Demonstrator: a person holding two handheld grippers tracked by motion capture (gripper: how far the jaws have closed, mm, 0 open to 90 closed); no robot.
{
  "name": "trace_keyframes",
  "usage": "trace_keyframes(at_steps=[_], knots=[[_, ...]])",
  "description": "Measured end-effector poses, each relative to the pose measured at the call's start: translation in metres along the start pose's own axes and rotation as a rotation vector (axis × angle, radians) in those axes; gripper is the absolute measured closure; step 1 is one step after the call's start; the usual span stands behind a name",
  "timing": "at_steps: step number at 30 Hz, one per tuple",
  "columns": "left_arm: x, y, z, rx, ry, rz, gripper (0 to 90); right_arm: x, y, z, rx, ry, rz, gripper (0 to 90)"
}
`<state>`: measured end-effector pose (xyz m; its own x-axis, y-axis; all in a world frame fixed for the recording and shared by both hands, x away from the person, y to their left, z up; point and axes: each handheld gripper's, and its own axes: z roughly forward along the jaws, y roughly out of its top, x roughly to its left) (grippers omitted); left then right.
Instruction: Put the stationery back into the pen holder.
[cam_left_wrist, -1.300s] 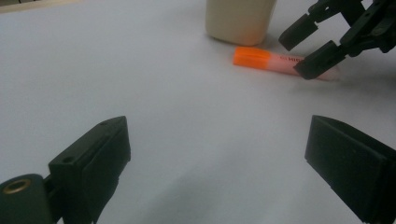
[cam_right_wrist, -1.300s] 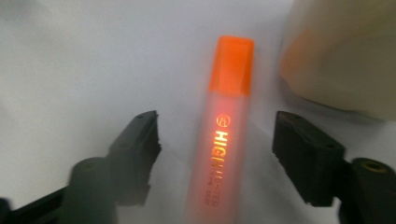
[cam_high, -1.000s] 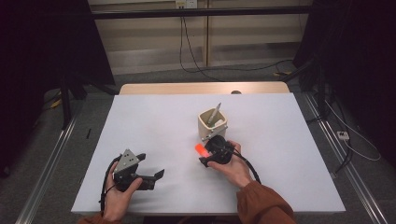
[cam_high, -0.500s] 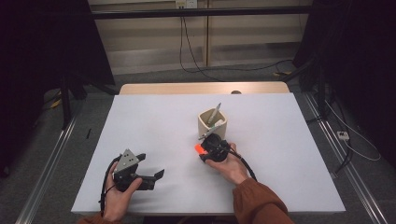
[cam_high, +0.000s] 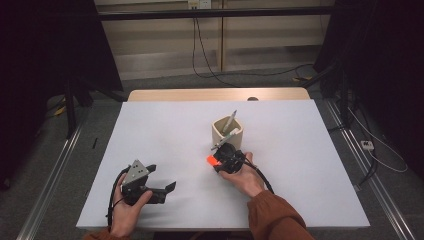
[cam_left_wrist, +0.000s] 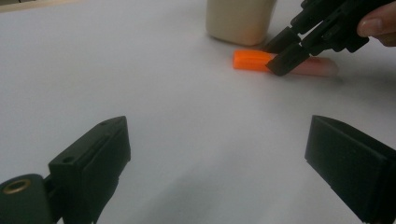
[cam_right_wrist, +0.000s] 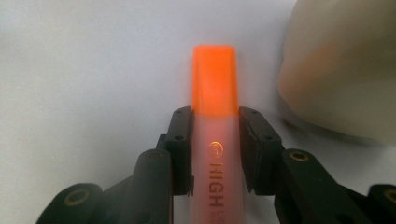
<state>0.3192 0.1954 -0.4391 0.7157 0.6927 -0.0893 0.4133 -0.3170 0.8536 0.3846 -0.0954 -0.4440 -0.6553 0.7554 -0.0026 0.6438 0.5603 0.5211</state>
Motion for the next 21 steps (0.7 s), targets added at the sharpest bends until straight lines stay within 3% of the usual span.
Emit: trace_keyframes(at_steps=[12, 21], knots=[[0.000, 0.000, 0.000, -0.001, 0.000, -0.004, 6.7, -0.001, -0.001, -0.003, -0.001, 0.014, 0.025, 67.4], [0.000, 0.000, 0.000, -0.001, 0.000, -0.002, 6.7, -0.005, -0.009, -0.012, -0.074, 0.045, 0.044, 67.4]])
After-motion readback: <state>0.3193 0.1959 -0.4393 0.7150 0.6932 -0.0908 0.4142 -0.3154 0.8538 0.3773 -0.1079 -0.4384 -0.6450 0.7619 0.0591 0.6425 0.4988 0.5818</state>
